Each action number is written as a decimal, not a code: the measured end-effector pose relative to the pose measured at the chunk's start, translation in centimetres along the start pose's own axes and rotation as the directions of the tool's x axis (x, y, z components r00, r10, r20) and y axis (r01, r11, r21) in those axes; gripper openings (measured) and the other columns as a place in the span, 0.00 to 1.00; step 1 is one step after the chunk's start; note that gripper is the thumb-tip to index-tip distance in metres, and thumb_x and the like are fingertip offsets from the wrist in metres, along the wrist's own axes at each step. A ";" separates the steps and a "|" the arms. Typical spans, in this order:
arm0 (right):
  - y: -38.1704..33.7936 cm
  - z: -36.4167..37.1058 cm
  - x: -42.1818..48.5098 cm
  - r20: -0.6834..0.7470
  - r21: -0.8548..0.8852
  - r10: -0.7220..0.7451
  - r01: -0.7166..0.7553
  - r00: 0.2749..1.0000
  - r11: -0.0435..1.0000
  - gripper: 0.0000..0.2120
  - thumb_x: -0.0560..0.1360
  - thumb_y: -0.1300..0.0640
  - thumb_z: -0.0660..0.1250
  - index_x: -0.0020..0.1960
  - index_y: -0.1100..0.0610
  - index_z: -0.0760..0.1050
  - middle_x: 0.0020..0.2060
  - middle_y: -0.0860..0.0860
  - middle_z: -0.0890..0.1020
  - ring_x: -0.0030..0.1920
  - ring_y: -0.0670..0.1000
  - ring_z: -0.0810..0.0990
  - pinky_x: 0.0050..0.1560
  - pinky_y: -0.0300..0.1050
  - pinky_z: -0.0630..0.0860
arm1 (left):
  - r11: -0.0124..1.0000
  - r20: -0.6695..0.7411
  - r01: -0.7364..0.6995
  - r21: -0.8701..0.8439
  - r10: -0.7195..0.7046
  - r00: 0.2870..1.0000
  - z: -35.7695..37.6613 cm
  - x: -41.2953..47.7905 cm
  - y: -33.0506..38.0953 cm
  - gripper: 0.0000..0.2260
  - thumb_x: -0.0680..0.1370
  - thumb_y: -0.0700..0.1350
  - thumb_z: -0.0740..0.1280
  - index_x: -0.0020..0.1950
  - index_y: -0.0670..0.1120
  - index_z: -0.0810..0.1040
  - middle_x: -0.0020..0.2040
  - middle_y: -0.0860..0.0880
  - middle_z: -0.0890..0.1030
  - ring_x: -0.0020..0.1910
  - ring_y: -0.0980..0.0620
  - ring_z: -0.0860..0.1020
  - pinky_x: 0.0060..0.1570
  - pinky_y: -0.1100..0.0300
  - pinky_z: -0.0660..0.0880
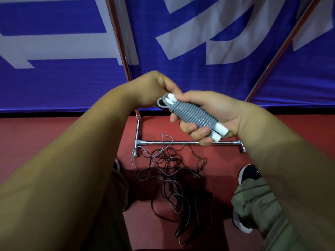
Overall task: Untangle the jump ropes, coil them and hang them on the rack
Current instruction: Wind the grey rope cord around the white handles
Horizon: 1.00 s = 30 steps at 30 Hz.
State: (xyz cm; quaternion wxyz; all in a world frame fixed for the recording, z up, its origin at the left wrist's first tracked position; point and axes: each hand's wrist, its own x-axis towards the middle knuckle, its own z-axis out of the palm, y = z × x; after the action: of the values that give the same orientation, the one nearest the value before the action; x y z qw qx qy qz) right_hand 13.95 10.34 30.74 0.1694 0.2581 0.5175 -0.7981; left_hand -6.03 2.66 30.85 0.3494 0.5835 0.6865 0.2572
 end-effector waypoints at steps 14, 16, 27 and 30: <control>1.5 0.5 3.7 -0.394 -0.092 0.043 -0.086 0.918 0.992 0.18 0.86 0.44 0.61 0.67 0.57 0.74 0.38 0.56 0.86 0.27 0.53 0.80 0.29 0.47 0.80 | 0.990 -0.063 -0.076 0.116 0.083 0.995 0.5 0.5 1.5 0.16 0.72 0.29 0.72 0.42 0.52 0.87 0.40 0.53 0.87 0.41 0.59 0.83 0.45 0.66 0.77; 1.6 0.2 4.0 -0.469 -0.063 -0.011 -0.021 0.883 0.998 0.16 0.86 0.44 0.62 0.62 0.57 0.74 0.39 0.54 0.85 0.27 0.53 0.80 0.28 0.47 0.80 | 0.989 -0.073 -0.092 0.116 0.101 0.992 0.2 0.5 1.4 0.15 0.74 0.30 0.73 0.46 0.50 0.88 0.43 0.54 0.88 0.45 0.61 0.84 0.48 0.71 0.76; 0.8 -0.8 3.0 -0.390 0.263 -0.192 0.309 0.900 0.914 0.22 0.79 0.35 0.60 0.56 0.53 0.73 0.36 0.53 0.75 0.30 0.54 0.72 0.38 0.48 0.73 | 0.856 -0.109 -0.158 -0.492 0.119 0.987 -0.2 0.9 0.1 0.30 0.76 0.23 0.69 0.75 0.45 0.74 0.64 0.42 0.84 0.63 0.44 0.83 0.65 0.50 0.80; 0.7 -0.5 3.0 -0.382 0.285 -0.223 0.344 0.897 0.895 0.27 0.78 0.27 0.60 0.56 0.51 0.74 0.36 0.52 0.74 0.30 0.53 0.70 0.37 0.47 0.72 | 0.833 -0.139 -0.180 -0.523 0.125 0.982 -0.3 0.8 0.1 0.28 0.75 0.24 0.69 0.73 0.43 0.74 0.67 0.42 0.81 0.62 0.48 0.83 0.63 0.50 0.80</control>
State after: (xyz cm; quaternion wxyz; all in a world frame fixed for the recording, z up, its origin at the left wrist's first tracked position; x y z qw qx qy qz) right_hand 12.02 10.54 28.34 -0.0902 0.3378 0.4230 -0.8359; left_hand -6.26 3.48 31.01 0.4417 0.5027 0.5557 0.4933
